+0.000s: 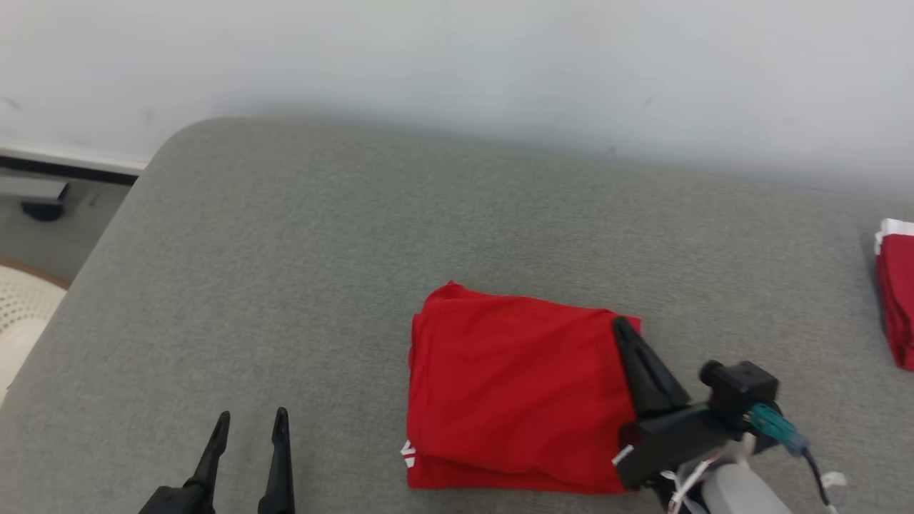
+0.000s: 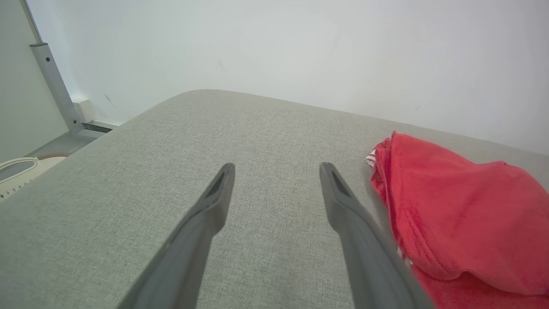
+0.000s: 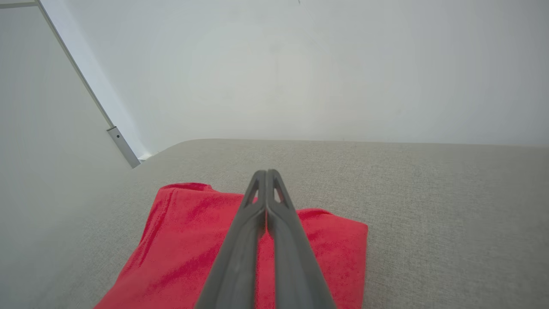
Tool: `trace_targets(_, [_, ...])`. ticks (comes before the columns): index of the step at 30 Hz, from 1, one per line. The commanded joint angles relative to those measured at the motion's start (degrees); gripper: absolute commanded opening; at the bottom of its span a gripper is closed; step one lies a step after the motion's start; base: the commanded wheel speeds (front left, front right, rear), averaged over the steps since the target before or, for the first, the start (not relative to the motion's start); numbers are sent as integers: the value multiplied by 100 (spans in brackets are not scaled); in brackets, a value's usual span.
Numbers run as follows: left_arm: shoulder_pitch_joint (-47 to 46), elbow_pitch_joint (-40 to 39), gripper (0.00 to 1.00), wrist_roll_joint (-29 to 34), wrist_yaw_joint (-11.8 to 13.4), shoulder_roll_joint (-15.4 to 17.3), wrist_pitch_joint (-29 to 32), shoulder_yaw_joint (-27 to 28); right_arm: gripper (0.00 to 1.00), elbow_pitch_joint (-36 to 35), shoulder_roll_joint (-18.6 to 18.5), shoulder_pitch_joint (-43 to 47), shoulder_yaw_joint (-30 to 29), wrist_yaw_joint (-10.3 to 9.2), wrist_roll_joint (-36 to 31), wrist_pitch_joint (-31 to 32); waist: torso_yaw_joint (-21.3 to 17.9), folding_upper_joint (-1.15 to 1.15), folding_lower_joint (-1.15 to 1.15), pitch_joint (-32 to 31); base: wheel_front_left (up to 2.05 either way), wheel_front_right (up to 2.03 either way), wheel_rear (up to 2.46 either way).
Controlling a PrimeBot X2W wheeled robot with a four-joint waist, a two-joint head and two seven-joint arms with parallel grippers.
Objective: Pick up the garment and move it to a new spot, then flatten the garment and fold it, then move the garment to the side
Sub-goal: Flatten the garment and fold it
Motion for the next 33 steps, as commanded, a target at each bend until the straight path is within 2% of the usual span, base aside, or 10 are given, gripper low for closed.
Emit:
trace_targets(1, [117,-46,100,73,1,0,-14,52,0,-130,-31,189,-153,2,-81,2,-237,0,0,-133,0,0,0])
trace_targets(12, [359,-349,100,244,-43,-3,-14,345,0,-1073,70,1301,-1315,2,-472,3,-877,0,0,-331,0,0,0])
trace_targets(13, [377,-379,100,280,-48,-2,-14,370,5,-1167,101,1403,-1402,2,-508,2,-925,0,0,-343,0,0,0])
trace_targets(15, [428,-446,100,354,-62,-1,-14,384,33,-1327,156,1591,-1602,2,-550,2,-1010,0,0,-352,0,0,0])
trace_targets(18, [507,-517,100,469,-55,-1,-14,378,100,-1487,248,1839,-1782,2,-612,2,-1111,0,0,-366,0,0,0])
trace_targets(33, [695,-657,100,768,-105,-2,-14,274,100,-1408,497,2271,-1980,2,-694,2,-1167,0,0,-459,0,0,0])
